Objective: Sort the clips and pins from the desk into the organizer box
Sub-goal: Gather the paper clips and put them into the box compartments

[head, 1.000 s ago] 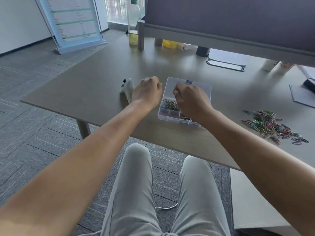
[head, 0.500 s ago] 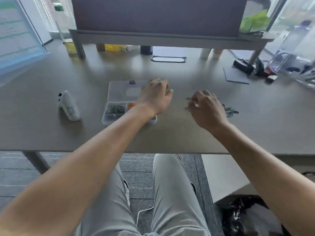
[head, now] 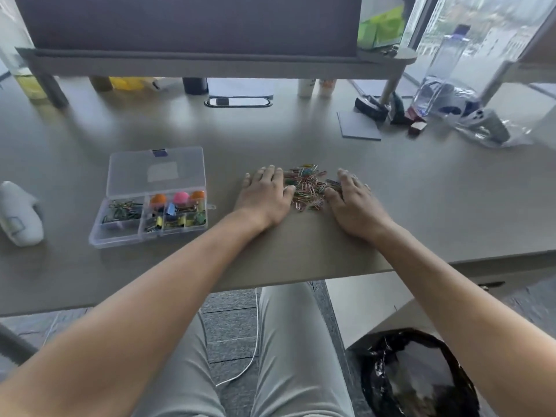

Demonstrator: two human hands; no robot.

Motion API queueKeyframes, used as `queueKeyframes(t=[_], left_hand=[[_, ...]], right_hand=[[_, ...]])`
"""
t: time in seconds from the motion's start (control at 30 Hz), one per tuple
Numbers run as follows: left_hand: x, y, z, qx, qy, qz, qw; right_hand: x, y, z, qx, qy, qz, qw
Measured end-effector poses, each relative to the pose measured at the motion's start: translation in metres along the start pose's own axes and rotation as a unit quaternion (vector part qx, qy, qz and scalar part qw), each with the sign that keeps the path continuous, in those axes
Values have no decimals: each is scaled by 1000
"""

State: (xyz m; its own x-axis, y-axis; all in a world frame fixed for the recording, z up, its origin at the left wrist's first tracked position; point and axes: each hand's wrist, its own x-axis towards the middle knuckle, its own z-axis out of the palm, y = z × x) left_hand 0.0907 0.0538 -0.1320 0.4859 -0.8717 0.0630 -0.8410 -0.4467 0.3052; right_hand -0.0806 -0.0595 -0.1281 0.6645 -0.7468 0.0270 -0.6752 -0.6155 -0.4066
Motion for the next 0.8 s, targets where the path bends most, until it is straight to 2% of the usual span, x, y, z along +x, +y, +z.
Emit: queueKeyframes(t=[0.17,0.37,0.53,0.67,0.8], left_hand=[[5,-12,-10,-91,88,-22,992],[11,-30,-19,-99,87,-87,987],[9,-33,-16,-49,51,-77,995],[5,-25,-8,-2,-13,-45,999],[3,-7,-1,33,-51,-18,998]], right_hand=[[31,-16,12,-16,-26,-37,999],[60,-44,21,3,-67,-121,990],[46,-42,19,62,-73,-204,974],[19,-28,13,117,-13,-225,967],[0,-5,7,180,114,-135,968]])
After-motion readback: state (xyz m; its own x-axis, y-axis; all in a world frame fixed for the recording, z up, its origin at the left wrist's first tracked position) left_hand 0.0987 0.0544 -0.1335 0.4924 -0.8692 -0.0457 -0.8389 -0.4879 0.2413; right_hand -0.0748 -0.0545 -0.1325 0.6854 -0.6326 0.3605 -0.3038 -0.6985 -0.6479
